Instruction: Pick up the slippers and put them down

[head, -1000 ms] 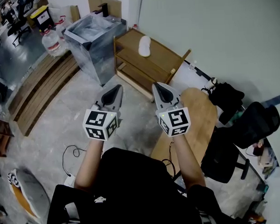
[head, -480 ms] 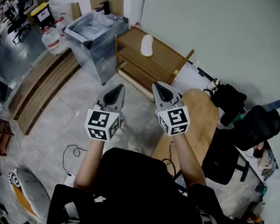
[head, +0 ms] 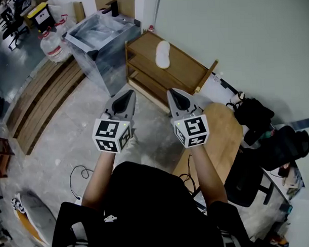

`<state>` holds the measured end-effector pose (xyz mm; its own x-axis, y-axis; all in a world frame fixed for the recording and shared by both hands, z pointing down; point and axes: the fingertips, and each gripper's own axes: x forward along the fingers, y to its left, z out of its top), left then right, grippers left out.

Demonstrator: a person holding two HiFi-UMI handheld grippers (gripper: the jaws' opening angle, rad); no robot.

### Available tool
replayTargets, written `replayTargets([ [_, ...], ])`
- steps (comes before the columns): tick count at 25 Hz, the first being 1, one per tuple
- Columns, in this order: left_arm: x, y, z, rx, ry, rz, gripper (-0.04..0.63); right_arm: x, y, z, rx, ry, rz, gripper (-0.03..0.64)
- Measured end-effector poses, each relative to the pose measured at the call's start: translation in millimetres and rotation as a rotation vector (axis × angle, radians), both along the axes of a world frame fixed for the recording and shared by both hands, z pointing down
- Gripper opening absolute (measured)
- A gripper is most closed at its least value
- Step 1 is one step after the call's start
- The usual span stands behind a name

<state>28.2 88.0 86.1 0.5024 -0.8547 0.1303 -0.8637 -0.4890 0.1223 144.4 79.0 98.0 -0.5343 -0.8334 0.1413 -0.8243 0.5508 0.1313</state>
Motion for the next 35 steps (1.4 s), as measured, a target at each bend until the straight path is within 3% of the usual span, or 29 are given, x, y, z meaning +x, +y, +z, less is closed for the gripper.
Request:
replayTargets([
  [18,-48,-196,-1,-0.057,0.017,0.077,0.008,-46,-193,13,-0.083,0.007,0.070,-0.009],
  [27,-60,-247,22,-0.093,0.009,0.115,0.008,-52,-243,53,-0.145,0.014,0.113,-0.009],
  [35,-39,-289,51,-0.147,0.002,0.147,0.008,-31,-280,72,-0.174,0.048,0.134,-0.009],
])
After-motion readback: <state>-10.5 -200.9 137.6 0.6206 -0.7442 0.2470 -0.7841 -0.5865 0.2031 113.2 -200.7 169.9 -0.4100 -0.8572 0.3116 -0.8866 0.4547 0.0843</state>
